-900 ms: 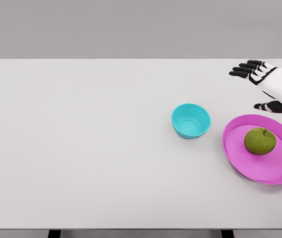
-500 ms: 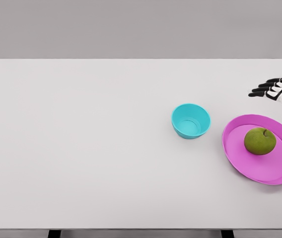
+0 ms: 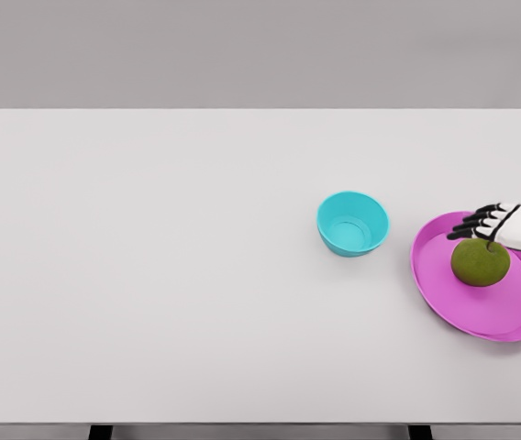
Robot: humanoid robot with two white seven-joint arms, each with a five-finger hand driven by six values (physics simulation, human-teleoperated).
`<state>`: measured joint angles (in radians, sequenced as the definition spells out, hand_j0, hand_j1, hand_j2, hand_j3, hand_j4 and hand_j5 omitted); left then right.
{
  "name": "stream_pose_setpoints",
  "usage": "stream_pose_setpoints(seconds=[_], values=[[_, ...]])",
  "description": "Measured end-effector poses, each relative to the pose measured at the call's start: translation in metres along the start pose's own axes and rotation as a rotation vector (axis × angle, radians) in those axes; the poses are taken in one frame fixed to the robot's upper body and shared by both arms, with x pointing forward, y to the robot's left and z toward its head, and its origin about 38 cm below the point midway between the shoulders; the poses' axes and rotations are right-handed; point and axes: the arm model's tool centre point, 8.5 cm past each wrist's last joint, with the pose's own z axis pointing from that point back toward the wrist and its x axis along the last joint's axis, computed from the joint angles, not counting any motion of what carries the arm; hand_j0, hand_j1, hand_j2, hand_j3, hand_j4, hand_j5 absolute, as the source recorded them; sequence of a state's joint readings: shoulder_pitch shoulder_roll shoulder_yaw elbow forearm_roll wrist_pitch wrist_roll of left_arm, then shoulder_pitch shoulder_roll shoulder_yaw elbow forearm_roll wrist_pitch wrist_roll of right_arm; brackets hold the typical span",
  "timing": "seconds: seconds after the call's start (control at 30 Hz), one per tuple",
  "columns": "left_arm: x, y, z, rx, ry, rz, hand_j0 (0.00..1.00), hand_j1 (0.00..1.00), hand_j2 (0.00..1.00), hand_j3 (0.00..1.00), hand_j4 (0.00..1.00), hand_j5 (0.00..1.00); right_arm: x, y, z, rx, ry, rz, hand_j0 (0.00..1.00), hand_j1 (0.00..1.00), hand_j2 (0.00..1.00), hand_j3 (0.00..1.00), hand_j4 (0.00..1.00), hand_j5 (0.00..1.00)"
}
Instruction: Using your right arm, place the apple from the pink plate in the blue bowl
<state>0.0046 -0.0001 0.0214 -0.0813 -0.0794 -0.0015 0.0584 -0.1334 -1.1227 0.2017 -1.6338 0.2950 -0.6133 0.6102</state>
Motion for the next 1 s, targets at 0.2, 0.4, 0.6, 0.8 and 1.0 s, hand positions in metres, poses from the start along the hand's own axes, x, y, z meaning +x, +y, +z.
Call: stream_pose_setpoints(seconds=[0.2, 0.4, 0.6, 0.8, 1.0], values=[[0.0, 0.0, 0.0, 0.0, 0.0, 0.0, 1.0, 1.0, 1.0, 1.0, 1.0, 1.0, -0.008, 0.0, -0.01, -0.018, 0.012, -0.015, 1.0, 1.0, 1.0, 1.0, 1.0, 1.0], [0.0, 0.0, 0.0, 0.0, 0.0, 0.0, 1.0, 1.0, 1.0, 1.0, 1.0, 1.0, -0.006, 0.015, -0.022, 0.011, -0.005, -0.044, 1.0, 1.0, 1.0, 1.0, 1.0, 1.0], [0.0, 0.0, 0.0, 0.0, 0.0, 0.0, 1.0, 1.0, 1.0, 1.0, 1.0, 1.0, -0.007, 0.018, -0.026, 0.022, -0.009, -0.05, 1.0, 1.0, 1.0, 1.0, 1.0, 1.0], [0.0, 0.0, 0.0, 0.0, 0.0, 0.0, 1.0, 1.0, 1.0, 1.0, 1.0, 1.0, -0.007, 0.02, -0.032, 0.033, -0.017, -0.055, 0.69, 0.69, 0.69, 0.69, 0.69, 0.69], [0.0, 0.0, 0.0, 0.0, 0.0, 0.0, 1.0, 1.0, 1.0, 1.0, 1.0, 1.0, -0.005, 0.024, -0.035, 0.043, -0.026, -0.062, 0.46, 0.46, 0.46, 0.46, 0.46, 0.46]])
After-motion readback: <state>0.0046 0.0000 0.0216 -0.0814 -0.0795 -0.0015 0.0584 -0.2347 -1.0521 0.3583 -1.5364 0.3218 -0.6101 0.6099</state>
